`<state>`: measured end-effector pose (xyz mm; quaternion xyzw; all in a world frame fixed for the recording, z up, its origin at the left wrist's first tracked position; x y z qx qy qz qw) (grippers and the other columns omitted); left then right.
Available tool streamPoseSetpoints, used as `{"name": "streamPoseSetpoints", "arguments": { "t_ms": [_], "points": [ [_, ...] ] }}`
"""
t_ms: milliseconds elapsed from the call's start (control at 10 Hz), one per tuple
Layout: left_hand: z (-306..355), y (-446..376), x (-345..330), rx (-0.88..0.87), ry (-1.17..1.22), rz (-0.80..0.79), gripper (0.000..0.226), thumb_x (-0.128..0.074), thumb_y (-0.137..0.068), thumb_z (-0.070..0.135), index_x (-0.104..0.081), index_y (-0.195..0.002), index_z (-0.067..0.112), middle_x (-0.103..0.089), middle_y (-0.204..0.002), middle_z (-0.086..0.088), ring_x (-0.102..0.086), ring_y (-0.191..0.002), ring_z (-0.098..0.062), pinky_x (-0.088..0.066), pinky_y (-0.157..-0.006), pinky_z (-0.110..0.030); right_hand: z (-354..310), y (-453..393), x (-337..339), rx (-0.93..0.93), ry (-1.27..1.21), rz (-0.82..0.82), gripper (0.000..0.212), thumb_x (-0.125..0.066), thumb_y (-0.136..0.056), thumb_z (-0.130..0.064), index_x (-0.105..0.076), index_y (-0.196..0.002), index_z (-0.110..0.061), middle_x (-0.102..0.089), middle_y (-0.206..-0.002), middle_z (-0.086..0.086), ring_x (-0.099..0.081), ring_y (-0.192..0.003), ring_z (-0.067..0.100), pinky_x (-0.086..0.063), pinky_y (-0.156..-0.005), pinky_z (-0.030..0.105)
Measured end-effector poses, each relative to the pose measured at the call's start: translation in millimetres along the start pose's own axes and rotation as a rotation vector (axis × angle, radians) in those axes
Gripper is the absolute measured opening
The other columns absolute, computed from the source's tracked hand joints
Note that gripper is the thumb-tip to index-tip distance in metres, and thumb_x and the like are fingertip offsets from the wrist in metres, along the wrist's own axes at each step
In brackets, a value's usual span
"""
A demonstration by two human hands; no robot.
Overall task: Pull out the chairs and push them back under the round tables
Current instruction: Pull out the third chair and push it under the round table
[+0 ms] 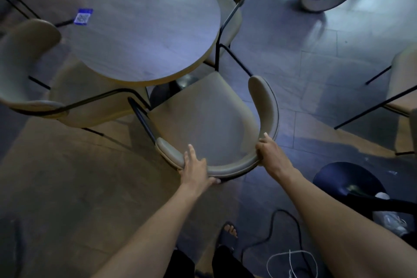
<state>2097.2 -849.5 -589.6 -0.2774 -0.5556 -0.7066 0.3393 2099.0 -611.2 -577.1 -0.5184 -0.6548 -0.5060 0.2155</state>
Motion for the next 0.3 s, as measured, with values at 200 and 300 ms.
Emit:
{"name": "streamPoseSetpoints", "arguments": {
  "t_ms": [200,300],
  "points": [
    [-8,2,19,-0.122,-0.087,-0.054,0.08,-0.074,-0.077,0.052,-0.039,-0.141,0.019,0.009,-0.159,-0.021,-0.017,-0.143,-0.039,-0.034,-0.11,-0.046,-8,-12,0,-0.023,0.066,-0.118,0.023,-0.05,-0.093,-0.005,-0.067,-0.11,-0.008,-0.059,-0.118,0.019,-0.05,-0.12,0.037,-0.046,-0.102,0.047],
    [-2,5,49,-0.149,-0.168,-0.088,0.09,-0.067,-0.076,0.065,-0.031,-0.147,0.023,0.005,-0.16,-0.019,-0.016,-0.143,-0.041,-0.032,-0.111,-0.051,-37,-9,-3,-0.11,0.187,-0.303,0.022,-0.06,-0.09,-0.009,-0.065,-0.111,-0.007,-0.059,-0.119,0.019,-0.051,-0.119,0.037,-0.047,-0.101,0.05]
  ]
}}
Point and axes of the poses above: each hand's wrist, its own y-axis away from the middle knuckle, its own x-axis out of the back of the hand, z = x × y, the point moved 4 cm from there along -y, towards the middle knuckle
